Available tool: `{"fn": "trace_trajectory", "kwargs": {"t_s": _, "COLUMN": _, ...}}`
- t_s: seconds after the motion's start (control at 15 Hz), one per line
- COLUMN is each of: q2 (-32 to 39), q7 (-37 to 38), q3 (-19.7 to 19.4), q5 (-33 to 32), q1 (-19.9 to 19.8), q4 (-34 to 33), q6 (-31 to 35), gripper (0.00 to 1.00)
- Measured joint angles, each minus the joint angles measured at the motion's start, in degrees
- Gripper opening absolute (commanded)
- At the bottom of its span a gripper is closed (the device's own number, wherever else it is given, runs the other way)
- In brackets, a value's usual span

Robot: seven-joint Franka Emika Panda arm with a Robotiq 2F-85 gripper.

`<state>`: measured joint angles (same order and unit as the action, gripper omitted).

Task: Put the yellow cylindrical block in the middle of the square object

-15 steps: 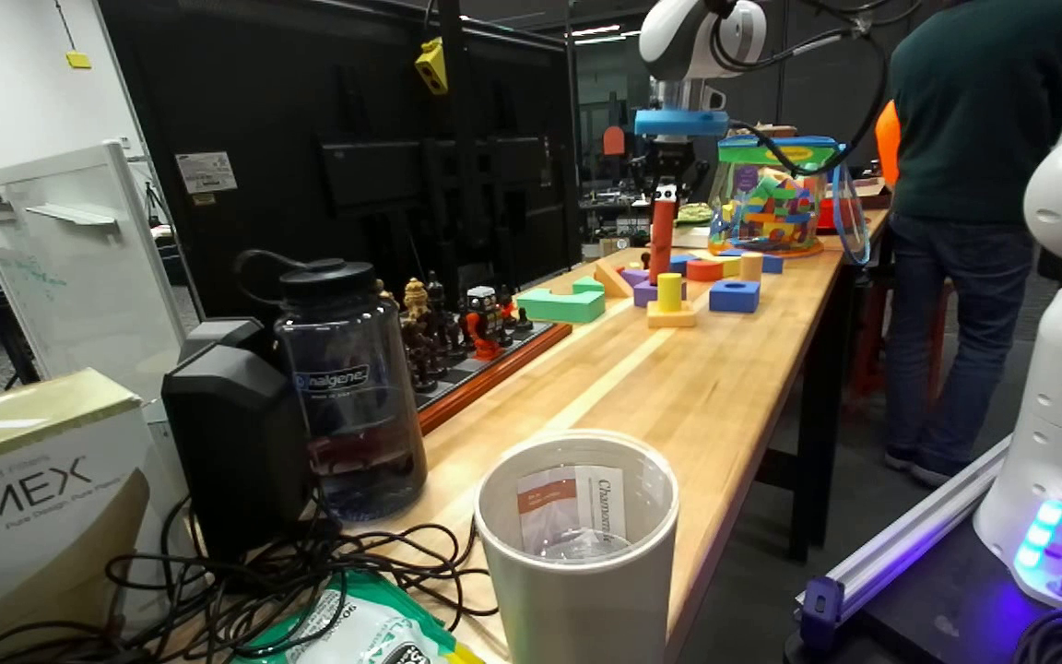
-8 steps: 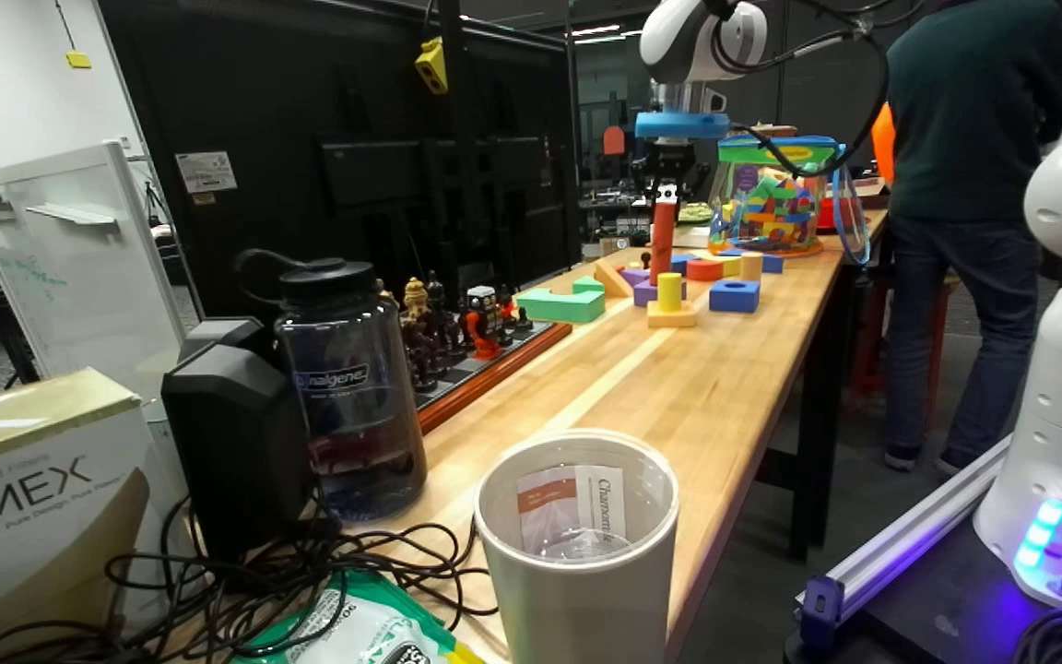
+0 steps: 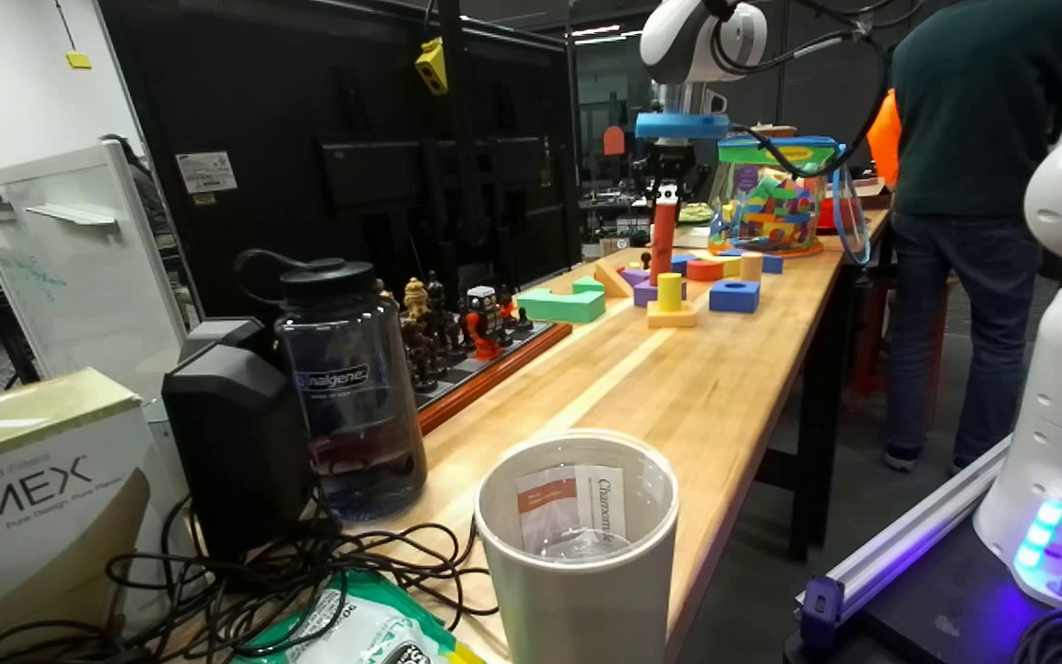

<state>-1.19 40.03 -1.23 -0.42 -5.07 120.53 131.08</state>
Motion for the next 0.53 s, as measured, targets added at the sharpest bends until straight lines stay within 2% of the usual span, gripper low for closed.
{"fn": "trace_trajectory", "kwargs": {"t_s": 0.53, "q2": 3.6, "q7": 2.2, "q3": -0.4, "q5": 0.7, "q1": 0.0, "q4": -5.7, "q6": -5.6, "gripper": 0.15}}
